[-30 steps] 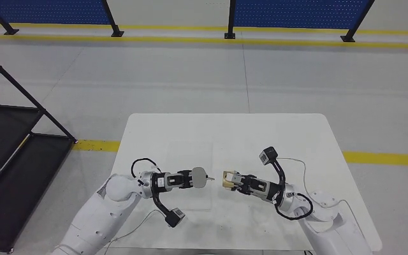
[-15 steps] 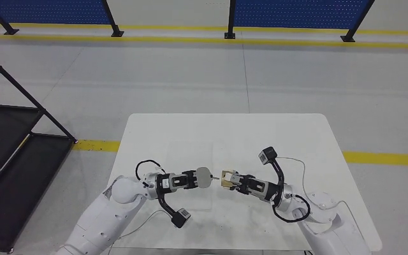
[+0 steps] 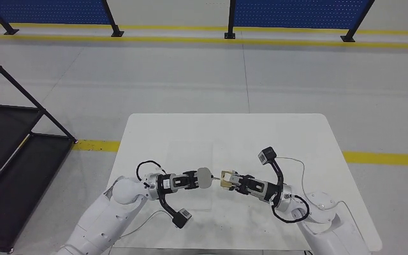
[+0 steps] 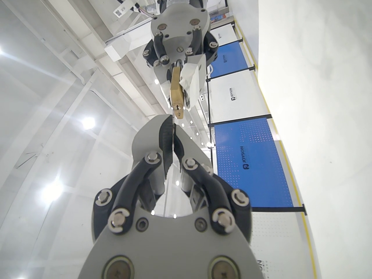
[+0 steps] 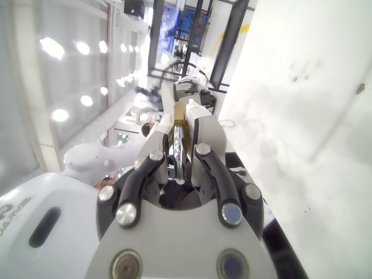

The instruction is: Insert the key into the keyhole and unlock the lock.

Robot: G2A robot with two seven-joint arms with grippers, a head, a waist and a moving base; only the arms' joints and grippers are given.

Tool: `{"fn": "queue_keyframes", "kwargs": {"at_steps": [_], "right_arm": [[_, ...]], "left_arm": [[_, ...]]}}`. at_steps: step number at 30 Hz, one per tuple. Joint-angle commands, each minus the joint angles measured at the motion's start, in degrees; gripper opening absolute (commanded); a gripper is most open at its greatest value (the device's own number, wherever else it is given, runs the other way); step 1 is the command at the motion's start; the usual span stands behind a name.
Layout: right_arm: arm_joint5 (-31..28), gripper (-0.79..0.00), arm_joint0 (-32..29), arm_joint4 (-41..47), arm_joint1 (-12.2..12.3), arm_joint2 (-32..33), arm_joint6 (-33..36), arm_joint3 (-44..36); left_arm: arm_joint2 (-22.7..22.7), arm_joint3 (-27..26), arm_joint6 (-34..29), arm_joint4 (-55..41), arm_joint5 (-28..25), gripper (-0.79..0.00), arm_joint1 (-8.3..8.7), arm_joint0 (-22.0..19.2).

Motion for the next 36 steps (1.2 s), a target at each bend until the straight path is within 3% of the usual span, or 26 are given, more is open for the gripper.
{"fn": "queue_keyframes", "kwargs": {"at_steps": [1, 36], "right_arm": [[-0.02, -0.785, 0.01, -0.05, 0.01, -0.04, -0.06, -0.01], [-0.13, -0.785, 0.50, -0.34, 0.25, -0.93, -0.08, 0.28]], "left_arm": [[0.07, 0.24, -0.14, 0.02, -0.13, -0.785, -0.01, -0.04], [0.76, 0.89, 0.07, -0.73, -0.34, -0.785, -0.07, -0.68]]}}
